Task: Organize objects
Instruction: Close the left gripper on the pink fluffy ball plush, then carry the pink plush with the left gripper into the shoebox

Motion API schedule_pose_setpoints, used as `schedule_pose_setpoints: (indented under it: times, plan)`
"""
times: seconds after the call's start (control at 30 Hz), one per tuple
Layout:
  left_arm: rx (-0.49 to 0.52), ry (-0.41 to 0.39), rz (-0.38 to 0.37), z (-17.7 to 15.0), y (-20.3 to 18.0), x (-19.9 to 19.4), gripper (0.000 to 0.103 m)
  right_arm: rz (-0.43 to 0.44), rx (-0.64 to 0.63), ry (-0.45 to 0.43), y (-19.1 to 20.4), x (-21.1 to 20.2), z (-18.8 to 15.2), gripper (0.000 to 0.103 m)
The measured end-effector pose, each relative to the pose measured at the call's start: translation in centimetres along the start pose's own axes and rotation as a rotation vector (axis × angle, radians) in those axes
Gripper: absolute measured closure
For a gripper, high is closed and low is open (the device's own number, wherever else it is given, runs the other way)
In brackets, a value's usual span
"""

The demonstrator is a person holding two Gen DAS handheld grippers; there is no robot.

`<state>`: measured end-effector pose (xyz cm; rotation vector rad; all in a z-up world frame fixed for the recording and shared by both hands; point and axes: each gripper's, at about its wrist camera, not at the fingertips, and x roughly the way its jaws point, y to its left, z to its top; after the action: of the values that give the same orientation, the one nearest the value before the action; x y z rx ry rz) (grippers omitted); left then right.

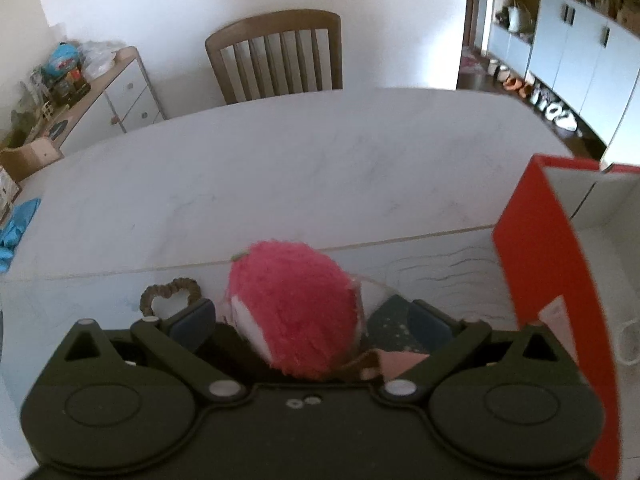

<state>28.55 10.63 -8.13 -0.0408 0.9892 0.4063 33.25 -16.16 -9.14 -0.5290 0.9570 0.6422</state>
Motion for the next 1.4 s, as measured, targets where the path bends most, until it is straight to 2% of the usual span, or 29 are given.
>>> schedule_pose_setpoints:
  times: [0.17, 0.53, 0.57, 0.67, 0.73, 0.83, 1.2, 1.4]
  plan:
    - [0.028, 0.027, 0.049, 0.1, -0.3, 2.2, 0.001, -0.007, -0.003, 0.006, 0.2, 0.1, 0.1, 0.098]
    - [0.006, 0.09, 0.085, -0.2, 0.3, 5.3, 0.003, -0.009, -0.009, 0.012, 0.3, 0.1, 0.1, 0.098]
    - [0.002, 0.089, 0.086, -0.3, 0.3, 5.4, 0.004, 0.031, -0.106, -0.005, 0.3, 0.1, 0.1, 0.098]
    - [-0.001, 0.08, 0.075, -0.3, 0.2, 5.1, 0.013, 0.032, -0.108, -0.004, 0.3, 0.1, 0.1, 0.098]
    - [-0.003, 0.074, 0.06, -0.4, 0.2, 4.8, 0.022, 0.032, -0.11, -0.005, 0.3, 0.1, 0.1, 0.098]
    - [0.003, 0.06, 0.062, -0.5, 0.1, 4.6, 0.026, 0.033, -0.112, -0.005, 0.3, 0.1, 0.1, 0.098]
    - [-0.033, 0.021, 0.043, -0.3, 0.4, 1.4, 0.029, 0.037, -0.121, -0.013, 0.4, 0.1, -0.1, 0.098]
    - [-0.025, -0.009, 0.008, 0.1, -0.5, -1.1, 0.029, 0.039, -0.128, -0.015, 0.4, 0.1, 0.0, 0.098]
